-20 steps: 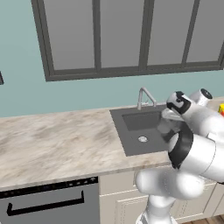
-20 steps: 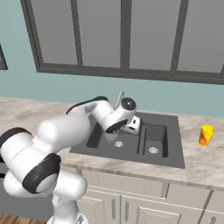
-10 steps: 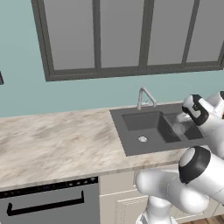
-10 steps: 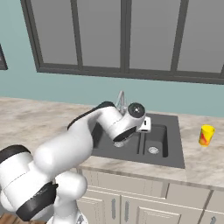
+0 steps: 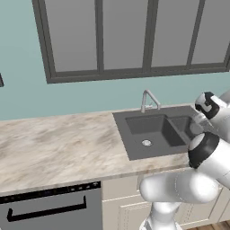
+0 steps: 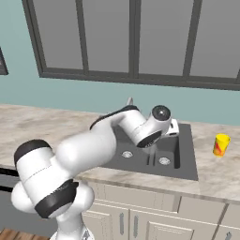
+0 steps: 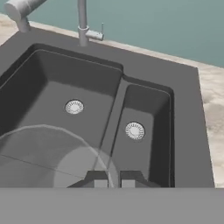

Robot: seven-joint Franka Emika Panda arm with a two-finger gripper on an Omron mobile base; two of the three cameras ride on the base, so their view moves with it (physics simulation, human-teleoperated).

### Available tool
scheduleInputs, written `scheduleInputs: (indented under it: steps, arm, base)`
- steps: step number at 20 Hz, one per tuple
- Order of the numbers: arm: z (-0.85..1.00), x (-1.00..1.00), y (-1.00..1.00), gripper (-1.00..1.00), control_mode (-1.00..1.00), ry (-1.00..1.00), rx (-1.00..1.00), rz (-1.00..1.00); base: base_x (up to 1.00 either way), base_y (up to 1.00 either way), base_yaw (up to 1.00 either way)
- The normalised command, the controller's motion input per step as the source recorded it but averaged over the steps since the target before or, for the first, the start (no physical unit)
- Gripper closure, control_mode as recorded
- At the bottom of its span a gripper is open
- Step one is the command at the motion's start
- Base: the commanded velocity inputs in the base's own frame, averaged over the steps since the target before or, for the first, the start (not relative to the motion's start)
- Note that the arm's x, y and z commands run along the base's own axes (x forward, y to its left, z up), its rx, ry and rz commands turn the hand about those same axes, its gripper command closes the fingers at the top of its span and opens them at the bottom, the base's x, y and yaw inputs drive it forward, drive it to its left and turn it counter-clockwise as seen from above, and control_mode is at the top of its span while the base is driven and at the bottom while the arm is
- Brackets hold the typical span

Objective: Move any existing items from the left basin to the right basin for drying. Then move the cup from the counter to the left basin of the sink for washing.

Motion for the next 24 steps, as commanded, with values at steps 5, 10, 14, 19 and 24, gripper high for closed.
scheduleInputs:
  steps: [5, 10, 14, 19, 24]
  arm:
    - [-0.22, 0.36, -0.3, 1.0, -1.0, 0.18, -0.12, 0.0]
    - [-0.38, 0.5, -0.26, 1.0, -1.0, 0.13, -0.07, 0.0]
    - [-0.46, 0.56, -0.21, 1.0, -1.0, 0.09, 0.0, 0.05]
    - [-0.44, 0.5, -0.25, 1.0, -1.0, 0.05, 0.0, 0.09]
    - [-0.33, 0.3, -0.27, 1.0, -1.0, 0.01, 0.02, 0.05]
  base:
    - [0.0, 0.0, 0.0]
    - [0.0, 0.0, 0.0]
    - [0.0, 0.0, 0.0]
    - [0.0, 0.0, 0.0]
    - [0.0, 0.0, 0.0]
